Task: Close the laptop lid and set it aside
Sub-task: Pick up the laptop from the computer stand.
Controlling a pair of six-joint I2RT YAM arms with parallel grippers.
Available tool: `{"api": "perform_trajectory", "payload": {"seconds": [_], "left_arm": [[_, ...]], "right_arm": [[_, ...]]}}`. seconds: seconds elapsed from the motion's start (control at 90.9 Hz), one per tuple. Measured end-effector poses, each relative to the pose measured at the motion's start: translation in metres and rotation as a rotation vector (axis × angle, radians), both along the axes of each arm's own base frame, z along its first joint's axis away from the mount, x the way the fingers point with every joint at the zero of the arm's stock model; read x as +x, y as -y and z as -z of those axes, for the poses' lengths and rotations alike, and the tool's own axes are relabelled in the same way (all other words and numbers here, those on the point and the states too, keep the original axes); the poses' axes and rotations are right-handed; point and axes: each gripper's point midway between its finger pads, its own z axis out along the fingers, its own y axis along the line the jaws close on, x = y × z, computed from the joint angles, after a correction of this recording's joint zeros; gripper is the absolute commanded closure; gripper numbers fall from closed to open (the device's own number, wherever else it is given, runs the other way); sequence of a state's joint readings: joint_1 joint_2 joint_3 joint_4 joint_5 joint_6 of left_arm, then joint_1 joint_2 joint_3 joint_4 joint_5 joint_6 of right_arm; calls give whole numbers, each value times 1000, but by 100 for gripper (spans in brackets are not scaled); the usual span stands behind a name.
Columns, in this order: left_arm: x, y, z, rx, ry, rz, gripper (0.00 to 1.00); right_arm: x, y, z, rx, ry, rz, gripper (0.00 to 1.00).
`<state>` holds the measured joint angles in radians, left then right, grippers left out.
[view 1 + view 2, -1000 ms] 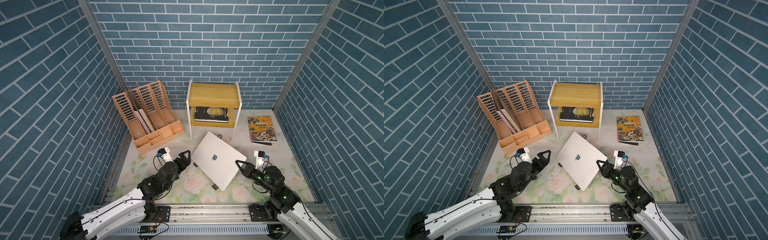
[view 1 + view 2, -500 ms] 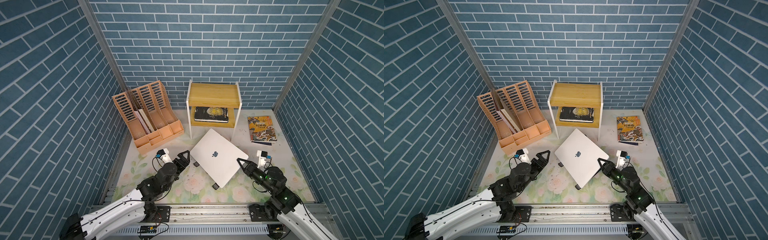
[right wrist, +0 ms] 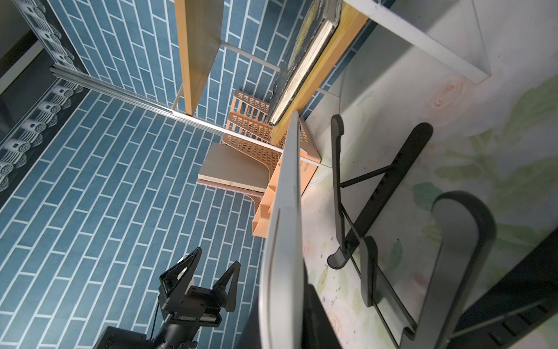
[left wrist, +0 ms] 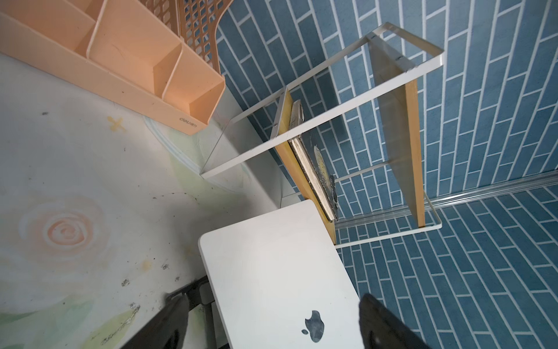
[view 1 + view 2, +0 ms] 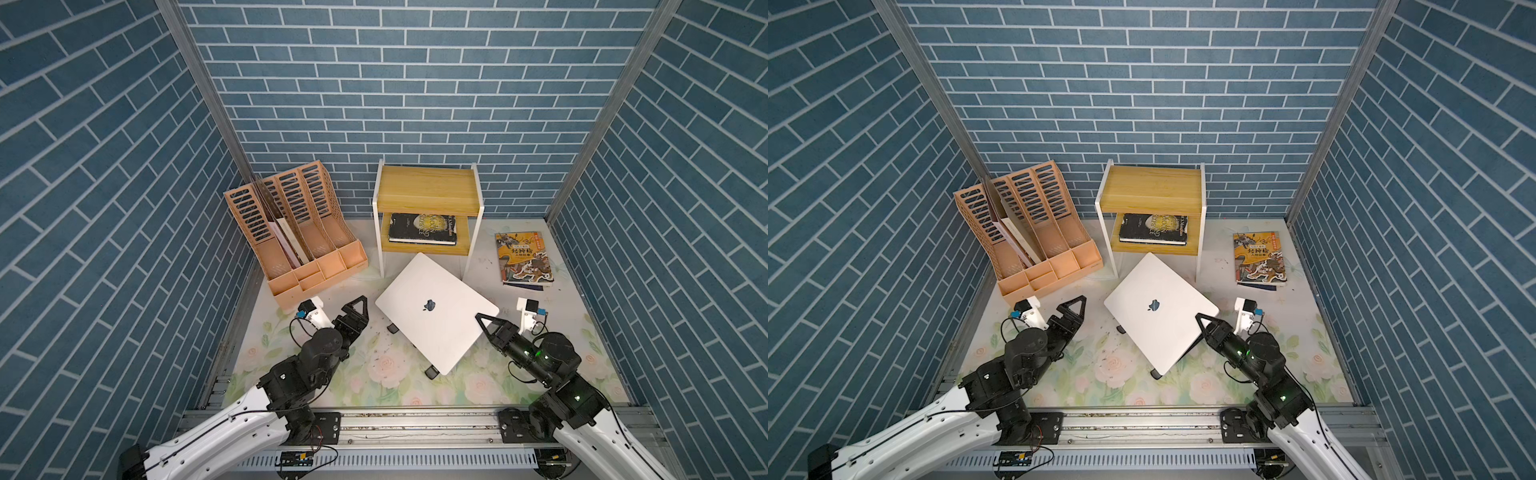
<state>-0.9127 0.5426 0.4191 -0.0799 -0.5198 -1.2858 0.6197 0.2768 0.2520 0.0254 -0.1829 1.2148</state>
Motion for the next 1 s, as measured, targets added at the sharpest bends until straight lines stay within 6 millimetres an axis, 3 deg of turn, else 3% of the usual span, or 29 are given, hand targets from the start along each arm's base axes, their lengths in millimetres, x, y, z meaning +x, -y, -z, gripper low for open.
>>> {"api": "perform_trajectory", "payload": {"seconds": [0.308, 0.616, 1.001], "left_arm": [[-7, -35, -27, 40, 47, -104, 7], [-11, -35, -32, 48, 35, -78, 7], [-17, -41, -65, 11, 75, -70, 6]], "right_arm": [[-7, -7, -33, 33, 38, -55, 100], [-7, -13, -36, 48, 6, -89, 100], [-9, -13, -83, 152, 79, -93, 100]]}}
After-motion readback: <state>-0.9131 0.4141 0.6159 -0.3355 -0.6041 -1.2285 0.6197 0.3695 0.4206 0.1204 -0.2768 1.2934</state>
